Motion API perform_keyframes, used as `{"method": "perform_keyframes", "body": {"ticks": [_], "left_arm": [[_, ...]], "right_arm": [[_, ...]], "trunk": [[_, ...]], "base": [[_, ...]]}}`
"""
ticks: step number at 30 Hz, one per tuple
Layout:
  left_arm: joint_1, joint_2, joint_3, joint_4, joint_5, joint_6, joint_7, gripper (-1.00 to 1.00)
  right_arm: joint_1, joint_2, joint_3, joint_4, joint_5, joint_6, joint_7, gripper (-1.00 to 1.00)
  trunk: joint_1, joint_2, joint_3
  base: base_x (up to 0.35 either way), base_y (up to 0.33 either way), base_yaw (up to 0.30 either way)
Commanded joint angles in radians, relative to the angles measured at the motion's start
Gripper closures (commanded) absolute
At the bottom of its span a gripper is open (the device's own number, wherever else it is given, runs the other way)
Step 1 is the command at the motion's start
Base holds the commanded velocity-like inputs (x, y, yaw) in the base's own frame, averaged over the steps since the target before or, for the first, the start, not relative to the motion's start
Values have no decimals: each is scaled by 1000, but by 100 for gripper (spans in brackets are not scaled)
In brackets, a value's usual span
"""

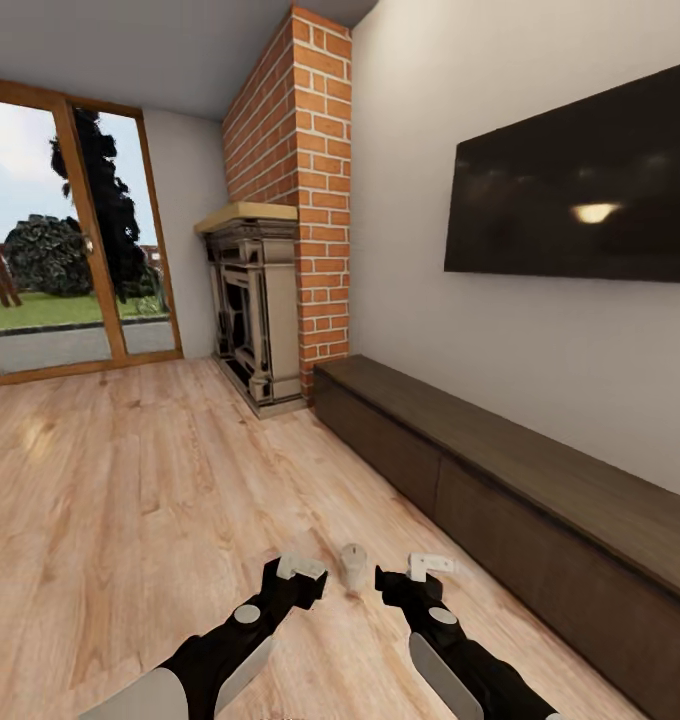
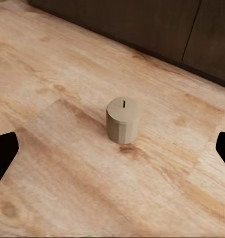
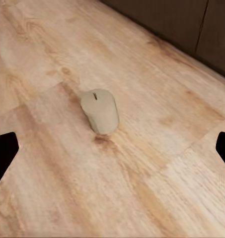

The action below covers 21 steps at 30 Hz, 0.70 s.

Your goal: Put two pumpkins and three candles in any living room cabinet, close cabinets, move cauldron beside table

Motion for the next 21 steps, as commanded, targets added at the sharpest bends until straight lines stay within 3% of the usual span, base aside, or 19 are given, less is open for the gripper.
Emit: {"method": "perform_keyframes", "body": {"ticks": [1,15,21], "left_arm": [[-1,0,-9,1,7,-5,7,-100],[-1,-1,-8,5,13,-5,7,-100],[-1,-1,-7,5,12,-5,7,-100]], "right_arm": [[-1,-1,4,-3,-4,4,-9,-100],[-1,-1,4,-3,-4,4,-9,-100],[-1,-1,5,-3,-3,5,-9,-100]], "trunk": [[0,-1,-1],[0,-1,-1],[0,-1,-1]], "base": [[0,287,290],[0,289,290],[0,108,290]]}}
